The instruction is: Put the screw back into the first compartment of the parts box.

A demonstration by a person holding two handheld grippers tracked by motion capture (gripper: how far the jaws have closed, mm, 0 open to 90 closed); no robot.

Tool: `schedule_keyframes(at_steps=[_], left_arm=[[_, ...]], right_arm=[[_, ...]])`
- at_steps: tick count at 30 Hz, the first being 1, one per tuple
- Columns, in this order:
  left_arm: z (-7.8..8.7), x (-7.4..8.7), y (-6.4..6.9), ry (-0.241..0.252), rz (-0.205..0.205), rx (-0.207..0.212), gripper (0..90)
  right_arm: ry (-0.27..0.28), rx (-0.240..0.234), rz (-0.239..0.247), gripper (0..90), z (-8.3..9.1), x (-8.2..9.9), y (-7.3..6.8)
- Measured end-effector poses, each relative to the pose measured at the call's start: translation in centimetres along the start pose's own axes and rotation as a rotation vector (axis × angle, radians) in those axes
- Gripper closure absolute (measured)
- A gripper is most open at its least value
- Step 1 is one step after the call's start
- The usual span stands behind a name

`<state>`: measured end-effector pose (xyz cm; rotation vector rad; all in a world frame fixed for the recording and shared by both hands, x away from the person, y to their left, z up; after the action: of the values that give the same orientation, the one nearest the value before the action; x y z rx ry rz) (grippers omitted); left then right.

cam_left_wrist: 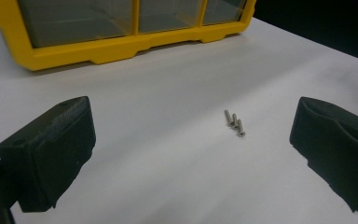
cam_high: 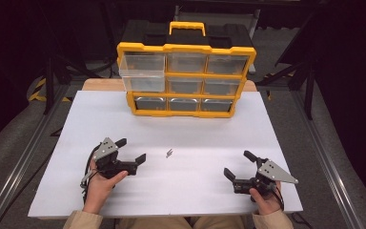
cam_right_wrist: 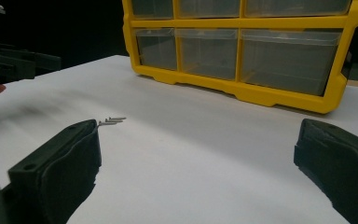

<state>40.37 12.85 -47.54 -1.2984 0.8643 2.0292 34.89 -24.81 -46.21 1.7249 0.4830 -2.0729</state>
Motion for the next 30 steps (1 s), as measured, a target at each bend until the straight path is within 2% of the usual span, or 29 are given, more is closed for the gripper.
schedule_keyframes(at_steps=[6, 13, 16, 17, 19, 22, 24, 26, 30], left_arm=[[-2.0, -0.5, 0.6, -0.020, -0.006, 0.032, 0.9], [-3.7, -0.8, 0.8, -0.046, 0.009, 0.046, 1.4], [-4.2, -1.1, 0.6, -0.064, -0.002, 0.037, 1.9], [-4.4, -1.1, 0.6, -0.067, 0.008, 0.039, 2.2], [-5.0, -1.5, 0.7, -0.093, 0.028, 0.050, 2.5], [-5.7, -1.9, 0.7, -0.116, 0.029, 0.047, 4.2], [-6.4, -2.0, 0.9, -0.144, 0.018, 0.044, 5.7], [-7.2, -2.1, 1.0, -0.179, -0.009, 0.031, 7.8], [-8.0, -1.9, 1.1, -0.243, -0.024, 0.013, 16.3]], right_arm=[[-0.001, -0.001, 0.002, 1.0, 0.0, 0.0, 0.0], [-0.002, -0.002, 0.002, 1.0, 0.0, 0.0, 0.0], [-0.001, -0.002, 0.001, 1.0, 0.1, 0.0, 0.0], [-0.002, -0.002, 0.004, 1.0, 0.1, 0.0, 0.0], [-0.003, 0.001, 0.006, 1.0, 0.1, 0.0, 0.0], [-0.001, 0.004, 0.004, 1.0, 0.1, 0.0, 0.1], [-0.002, 0.007, 0.005, 1.0, 0.1, 0.1, 0.1], [-0.003, 0.007, 0.003, 1.0, 0.1, 0.1, 0.2], [-0.004, 0.006, 0.006, 1.0, 0.2, 0.1, 0.1]])
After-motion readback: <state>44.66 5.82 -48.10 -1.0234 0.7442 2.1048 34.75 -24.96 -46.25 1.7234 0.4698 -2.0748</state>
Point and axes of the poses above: each handheld gripper's, and its own axes: z roughly backward along the jaws, x roughly out of its underside, y roughly to its right, the point moved 6 cm from there along -z, roughly forward along the jaws, and after that the axes turned 7 degrees about x, right-handed, at the moved point
